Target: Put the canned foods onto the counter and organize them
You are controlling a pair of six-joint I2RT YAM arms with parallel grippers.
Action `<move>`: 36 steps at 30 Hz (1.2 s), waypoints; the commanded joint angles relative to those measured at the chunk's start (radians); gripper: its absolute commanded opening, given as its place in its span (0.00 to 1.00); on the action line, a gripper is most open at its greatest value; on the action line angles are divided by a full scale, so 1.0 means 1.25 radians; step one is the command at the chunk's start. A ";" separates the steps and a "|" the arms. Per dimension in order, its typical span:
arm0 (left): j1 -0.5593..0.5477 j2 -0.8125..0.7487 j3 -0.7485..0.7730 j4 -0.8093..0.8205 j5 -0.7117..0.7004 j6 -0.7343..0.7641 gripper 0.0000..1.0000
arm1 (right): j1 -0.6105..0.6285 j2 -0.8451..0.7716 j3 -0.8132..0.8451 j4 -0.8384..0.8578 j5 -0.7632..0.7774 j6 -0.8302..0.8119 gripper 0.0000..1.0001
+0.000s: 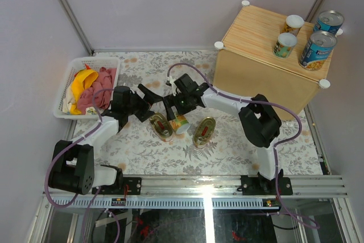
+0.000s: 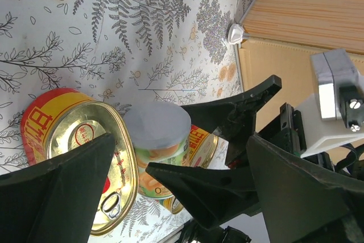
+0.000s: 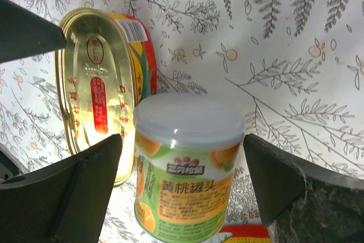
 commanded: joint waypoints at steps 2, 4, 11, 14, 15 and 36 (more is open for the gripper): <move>0.011 0.002 0.001 0.036 0.031 -0.004 1.00 | 0.006 0.033 0.057 -0.034 0.011 -0.014 0.95; 0.013 0.000 0.000 0.036 0.032 -0.005 1.00 | 0.006 0.040 0.058 -0.039 0.011 -0.015 0.95; 0.016 0.002 -0.006 0.046 0.035 -0.010 1.00 | 0.006 0.051 0.059 -0.049 0.031 -0.014 0.95; 0.016 0.002 -0.010 0.050 0.036 -0.013 1.00 | 0.006 0.058 0.066 -0.049 0.032 -0.013 0.91; 0.016 0.003 -0.011 0.050 0.037 -0.013 1.00 | 0.006 0.061 0.069 -0.051 0.032 -0.012 0.88; 0.020 -0.010 -0.024 0.065 0.029 -0.035 1.00 | 0.005 -0.012 0.038 -0.031 0.065 -0.029 0.00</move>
